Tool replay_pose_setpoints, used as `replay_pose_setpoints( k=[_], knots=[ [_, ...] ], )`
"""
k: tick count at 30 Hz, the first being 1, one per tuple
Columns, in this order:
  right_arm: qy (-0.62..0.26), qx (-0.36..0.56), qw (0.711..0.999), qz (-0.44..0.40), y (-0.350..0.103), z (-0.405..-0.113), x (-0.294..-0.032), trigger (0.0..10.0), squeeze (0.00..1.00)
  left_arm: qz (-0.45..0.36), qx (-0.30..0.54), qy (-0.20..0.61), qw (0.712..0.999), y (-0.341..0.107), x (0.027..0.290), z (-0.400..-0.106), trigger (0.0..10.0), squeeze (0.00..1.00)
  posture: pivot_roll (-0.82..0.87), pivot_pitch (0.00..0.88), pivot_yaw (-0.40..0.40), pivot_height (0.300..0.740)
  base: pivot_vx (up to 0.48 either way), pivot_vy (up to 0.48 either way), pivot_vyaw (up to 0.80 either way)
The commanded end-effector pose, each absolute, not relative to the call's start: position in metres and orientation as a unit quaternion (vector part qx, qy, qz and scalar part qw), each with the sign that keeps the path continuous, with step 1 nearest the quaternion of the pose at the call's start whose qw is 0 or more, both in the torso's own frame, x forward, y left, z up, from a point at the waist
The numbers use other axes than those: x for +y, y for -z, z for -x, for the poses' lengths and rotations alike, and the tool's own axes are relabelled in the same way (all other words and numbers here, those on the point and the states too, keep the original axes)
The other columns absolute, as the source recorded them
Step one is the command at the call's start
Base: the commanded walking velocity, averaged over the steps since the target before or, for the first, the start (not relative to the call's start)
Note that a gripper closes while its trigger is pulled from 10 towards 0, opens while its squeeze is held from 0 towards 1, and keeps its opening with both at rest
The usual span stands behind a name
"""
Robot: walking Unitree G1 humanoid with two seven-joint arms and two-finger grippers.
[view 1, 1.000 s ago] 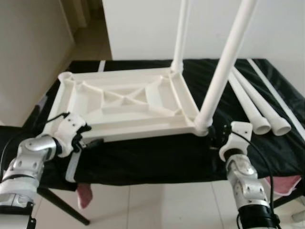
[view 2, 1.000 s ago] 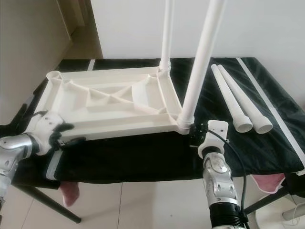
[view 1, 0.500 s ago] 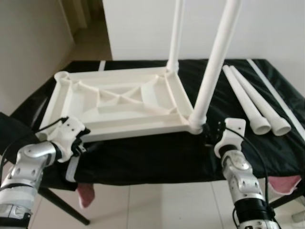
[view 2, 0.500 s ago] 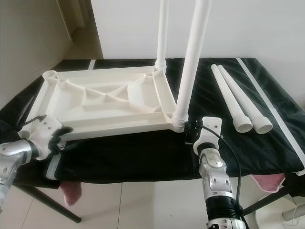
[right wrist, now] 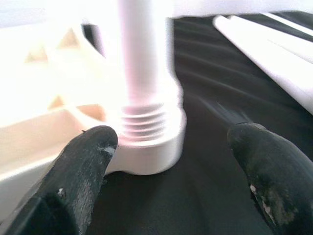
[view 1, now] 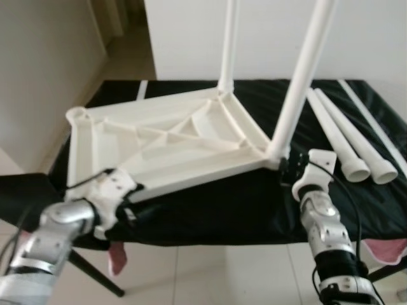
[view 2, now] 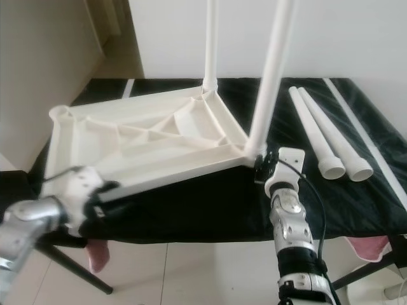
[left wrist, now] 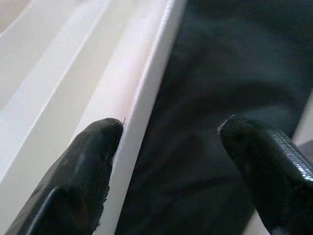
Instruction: Building children table
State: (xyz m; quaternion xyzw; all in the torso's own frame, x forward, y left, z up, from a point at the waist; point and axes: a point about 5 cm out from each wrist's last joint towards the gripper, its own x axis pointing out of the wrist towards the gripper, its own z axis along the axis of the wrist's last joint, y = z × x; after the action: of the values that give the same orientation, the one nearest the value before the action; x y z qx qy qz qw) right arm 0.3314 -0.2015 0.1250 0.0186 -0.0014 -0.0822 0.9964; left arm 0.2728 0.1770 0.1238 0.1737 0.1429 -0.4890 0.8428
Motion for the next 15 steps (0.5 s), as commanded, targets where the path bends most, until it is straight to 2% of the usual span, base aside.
replay_pose_setpoints(
  k=[1,4,7,9,13,15],
  knots=[
    [0.098,0.003,0.995,-0.026,-0.122,-0.332,-0.209,10.0,0.00,-0.130,0.198,0.591,0.771,-0.104,0.162,-0.253,10.0,0.00,0.03,0.014,0.010,0.740,0.000,0.000,0.00],
    [0.119,0.002,0.992,-0.029,-0.125,-0.340,-0.222,10.0,0.00,-0.109,0.155,0.606,0.772,-0.110,0.124,-0.251,10.0,0.00,0.02,0.014,0.014,0.740,0.000,0.000,0.00],
    [0.123,0.002,0.992,-0.031,-0.125,-0.342,-0.225,10.0,0.00,-0.103,0.140,0.610,0.773,-0.113,0.114,-0.250,10.0,0.00,0.02,0.014,0.014,0.740,0.000,0.000,0.00],
    [0.124,0.002,0.992,-0.035,-0.126,-0.344,-0.225,10.0,0.00,-0.092,0.109,0.601,0.786,-0.119,0.100,-0.253,10.0,0.00,0.02,0.016,0.018,0.740,0.000,0.000,0.00],
    [0.116,-0.001,0.992,-0.043,-0.125,-0.344,-0.219,10.0,0.00,-0.079,0.094,0.573,0.810,-0.129,0.099,-0.261,10.0,0.00,0.03,0.017,0.016,0.740,0.000,0.000,0.00],
    [0.116,-0.001,0.992,-0.043,-0.125,-0.344,-0.219,10.0,0.00,-0.079,0.094,0.573,0.810,-0.129,0.099,-0.261,10.0,0.00,0.03,0.017,0.016,0.740,0.000,0.000,0.00]
  ],
)
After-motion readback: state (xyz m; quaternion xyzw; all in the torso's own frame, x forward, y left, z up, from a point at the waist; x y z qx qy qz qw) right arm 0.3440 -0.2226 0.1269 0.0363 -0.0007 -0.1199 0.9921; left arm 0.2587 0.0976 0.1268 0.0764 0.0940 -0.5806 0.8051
